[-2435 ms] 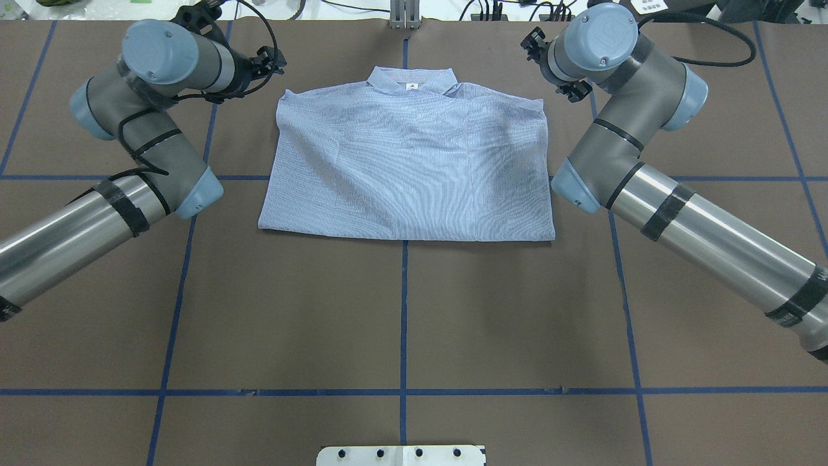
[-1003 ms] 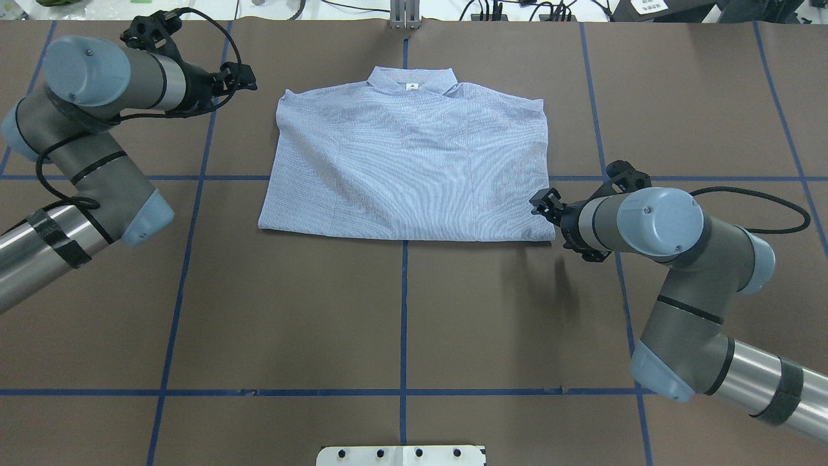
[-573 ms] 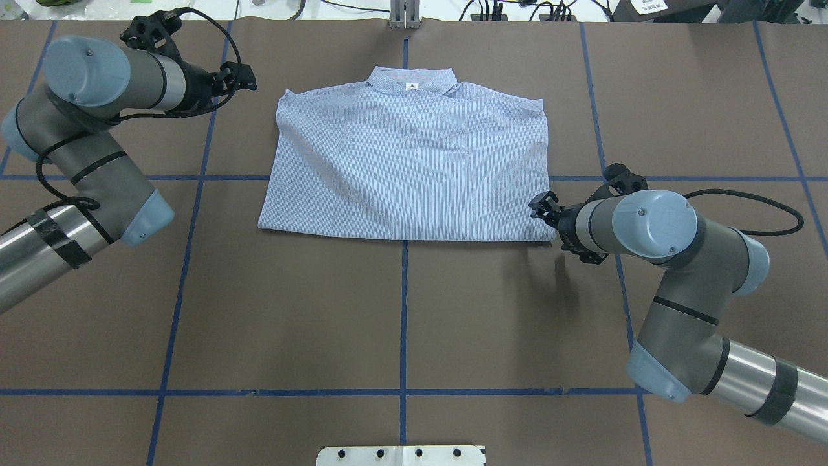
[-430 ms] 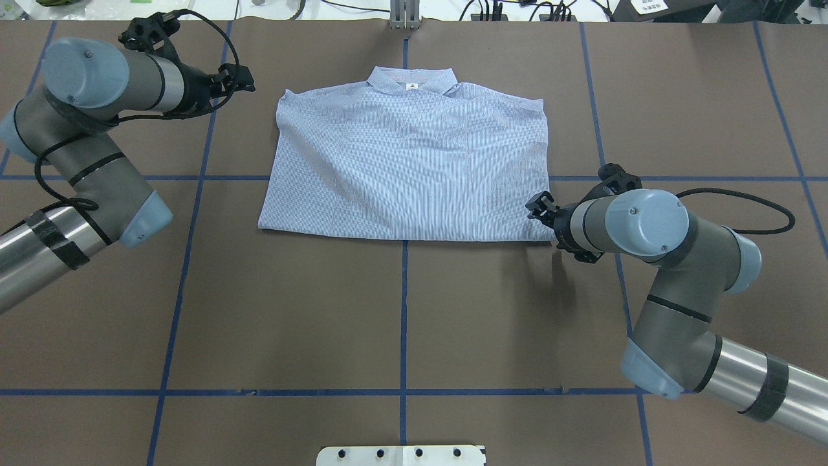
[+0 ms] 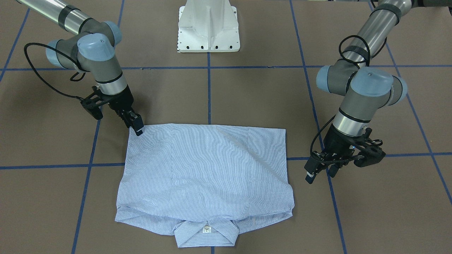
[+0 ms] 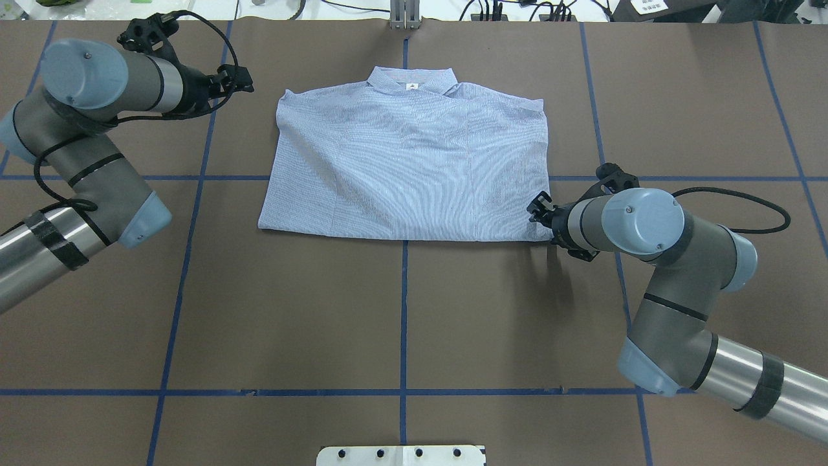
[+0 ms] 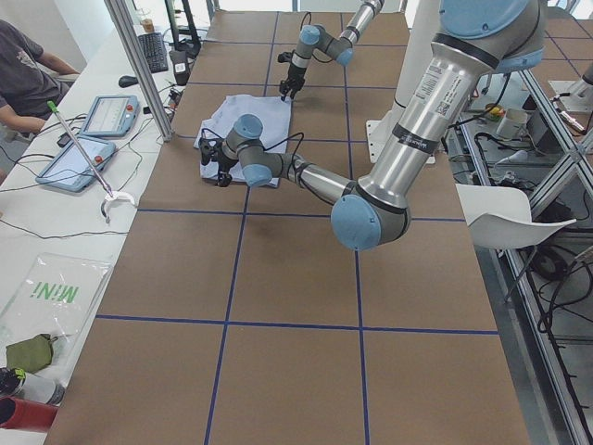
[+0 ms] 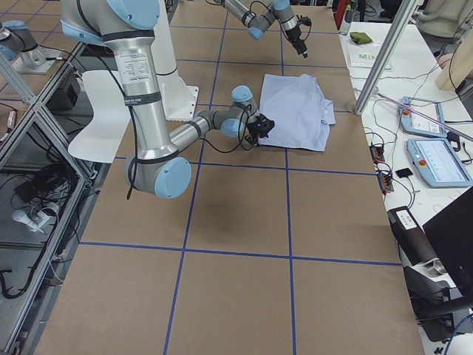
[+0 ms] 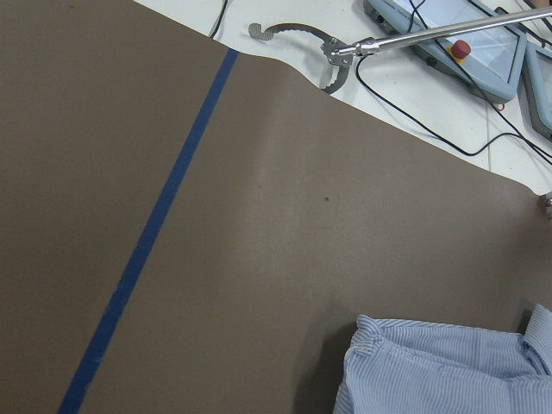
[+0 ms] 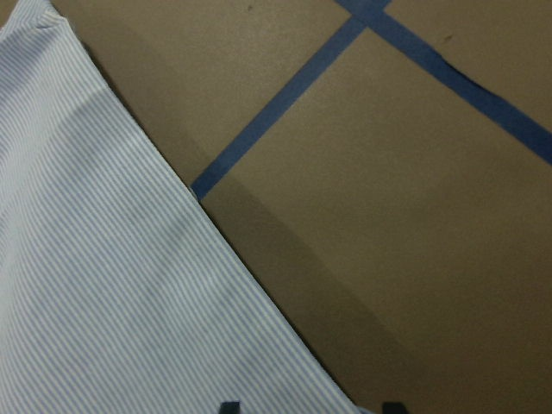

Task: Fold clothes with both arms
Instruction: 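Lower the right gripper to the folded shirt's corner nearest it and grasp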

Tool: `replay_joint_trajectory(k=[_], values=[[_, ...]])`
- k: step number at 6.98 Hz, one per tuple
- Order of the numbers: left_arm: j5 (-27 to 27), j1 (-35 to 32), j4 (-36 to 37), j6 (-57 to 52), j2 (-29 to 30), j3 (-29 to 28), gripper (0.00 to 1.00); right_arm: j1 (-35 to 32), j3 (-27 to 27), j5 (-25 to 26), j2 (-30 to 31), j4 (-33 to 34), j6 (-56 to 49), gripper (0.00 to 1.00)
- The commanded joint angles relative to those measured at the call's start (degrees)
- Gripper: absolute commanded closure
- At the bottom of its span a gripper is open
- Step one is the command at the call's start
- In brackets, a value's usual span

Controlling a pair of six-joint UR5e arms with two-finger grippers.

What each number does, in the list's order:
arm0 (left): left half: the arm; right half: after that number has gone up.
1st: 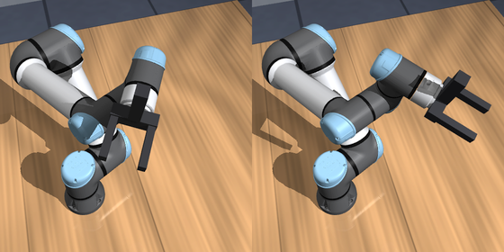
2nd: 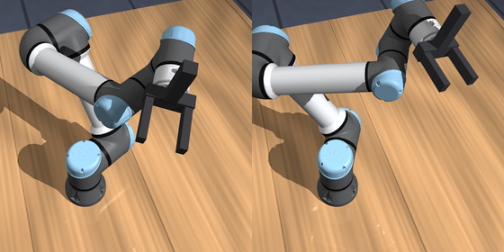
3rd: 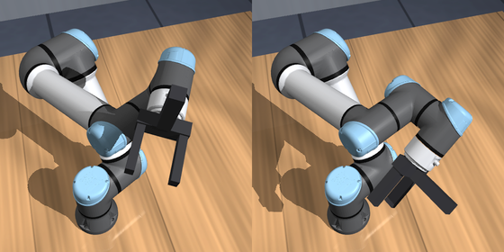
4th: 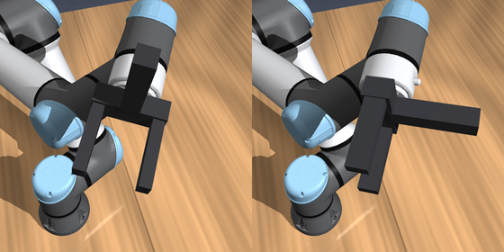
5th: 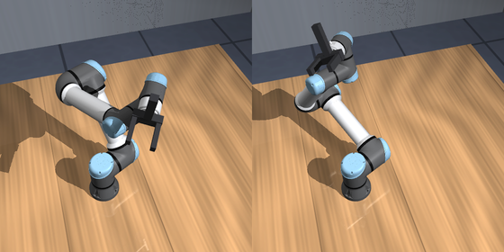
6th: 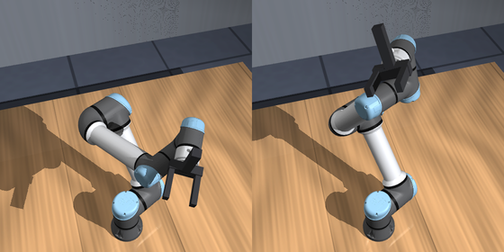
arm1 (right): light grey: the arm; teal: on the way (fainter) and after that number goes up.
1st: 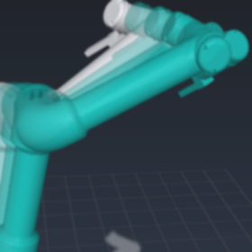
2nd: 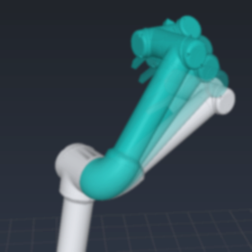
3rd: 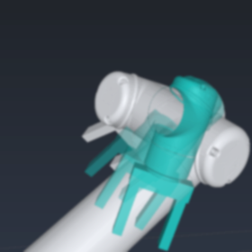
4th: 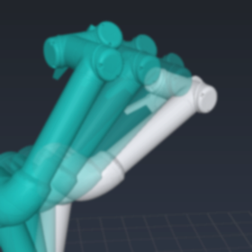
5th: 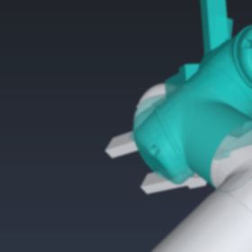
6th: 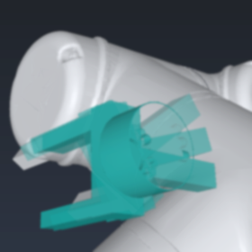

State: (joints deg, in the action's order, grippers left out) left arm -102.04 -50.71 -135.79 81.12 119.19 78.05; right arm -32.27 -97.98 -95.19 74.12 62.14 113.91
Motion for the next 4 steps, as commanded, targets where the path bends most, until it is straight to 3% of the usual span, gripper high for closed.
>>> replay_joint_trajectory(k=[1, 3, 4], values=[[0.52, 0.00, 0.00, 0.00, -0.01, 0.00, 0.01, -0.24, -0.45, -0.26, -0.03, -0.09, 0.26, 1.00], [0.52, 0.00, 0.00, 0.00, -0.01, 0.00, 0.01, -0.42, -2.11, -0.96, 0.06, 0.18, 0.08, 1.00], [0.70, 0.00, 0.00, 0.09, -0.01, 1.13, 0.01, -0.68, -6.39, -2.62, 1.89, 0.70, 0.26, 1.00]])
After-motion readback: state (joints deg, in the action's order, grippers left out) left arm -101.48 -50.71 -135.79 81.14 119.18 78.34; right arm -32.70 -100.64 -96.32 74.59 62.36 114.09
